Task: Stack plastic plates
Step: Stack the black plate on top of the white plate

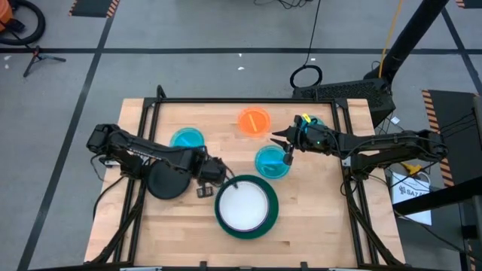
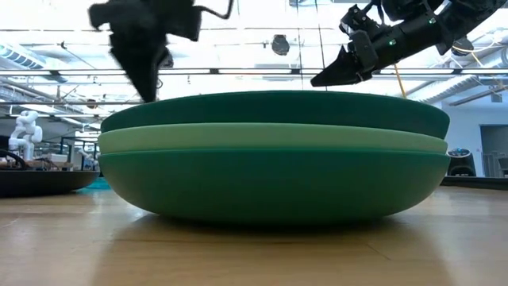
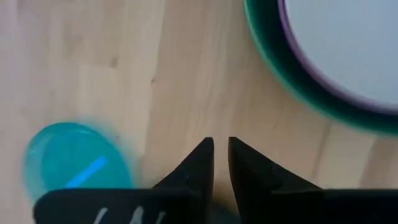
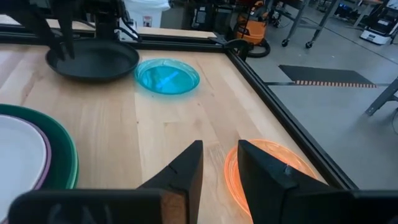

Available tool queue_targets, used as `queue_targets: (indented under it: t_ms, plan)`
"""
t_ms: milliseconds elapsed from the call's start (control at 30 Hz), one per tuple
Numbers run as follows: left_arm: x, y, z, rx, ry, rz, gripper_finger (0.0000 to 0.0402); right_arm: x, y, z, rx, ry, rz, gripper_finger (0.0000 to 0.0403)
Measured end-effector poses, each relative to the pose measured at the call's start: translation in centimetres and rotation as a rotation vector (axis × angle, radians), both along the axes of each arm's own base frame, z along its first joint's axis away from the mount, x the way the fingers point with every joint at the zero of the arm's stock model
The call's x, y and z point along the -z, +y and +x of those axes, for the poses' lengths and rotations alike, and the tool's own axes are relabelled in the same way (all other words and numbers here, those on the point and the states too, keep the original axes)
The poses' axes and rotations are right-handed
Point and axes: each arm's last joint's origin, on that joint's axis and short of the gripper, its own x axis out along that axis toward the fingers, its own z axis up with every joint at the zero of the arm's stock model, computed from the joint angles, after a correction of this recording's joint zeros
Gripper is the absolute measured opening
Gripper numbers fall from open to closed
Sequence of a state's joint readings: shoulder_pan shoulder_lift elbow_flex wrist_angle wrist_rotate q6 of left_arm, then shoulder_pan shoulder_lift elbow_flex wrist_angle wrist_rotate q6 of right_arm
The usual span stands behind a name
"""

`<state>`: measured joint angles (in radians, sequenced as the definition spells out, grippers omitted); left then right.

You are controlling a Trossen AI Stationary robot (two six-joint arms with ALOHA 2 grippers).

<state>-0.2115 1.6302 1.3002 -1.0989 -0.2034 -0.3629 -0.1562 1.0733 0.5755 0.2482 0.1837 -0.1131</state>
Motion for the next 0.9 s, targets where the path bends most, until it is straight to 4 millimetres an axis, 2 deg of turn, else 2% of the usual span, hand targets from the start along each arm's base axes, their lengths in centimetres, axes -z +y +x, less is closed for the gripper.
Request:
queue_targets:
  t_ms: [100, 200, 433, 567, 700, 900]
  plan:
    - [0.8, -1.1, -1.6, 0.051, 0.085, 0.079, 0.0056, 0.0, 0.0, 0.0, 0.001, 0.0, 0.0, 0.0094]
    - [1.9, -2.0, -3.1, 0.066, 0.07, 0.08, 0.0056, 0.0, 0.0, 0.0, 0.002, 0.0, 0.0, 0.0094]
    - [4.2, -2.0, -9.1, -0.095, 0.023, 0.042, 0.0056, 0.0, 0.0, 0.0, 0.001, -0.003, 0.0, 0.0094]
    - [4.8, -2.0, -11.3, -0.154, -0.036, 0.002, 0.0056, 0.0, 0.0, 0.0, 0.003, -0.008, 0.007, 0.0094]
    - [5.2, -2.5, -12.2, -0.167, -0.055, -0.011, 0.0056, -0.1, 0.0, 0.0, 0.005, -0.017, 0.011, 0.0094]
    - [5.3, -2.9, -11.9, -0.163, -0.101, -0.016, 0.0056, -0.1, 0.0, 0.0, 0.004, -0.017, 0.012, 0.0094]
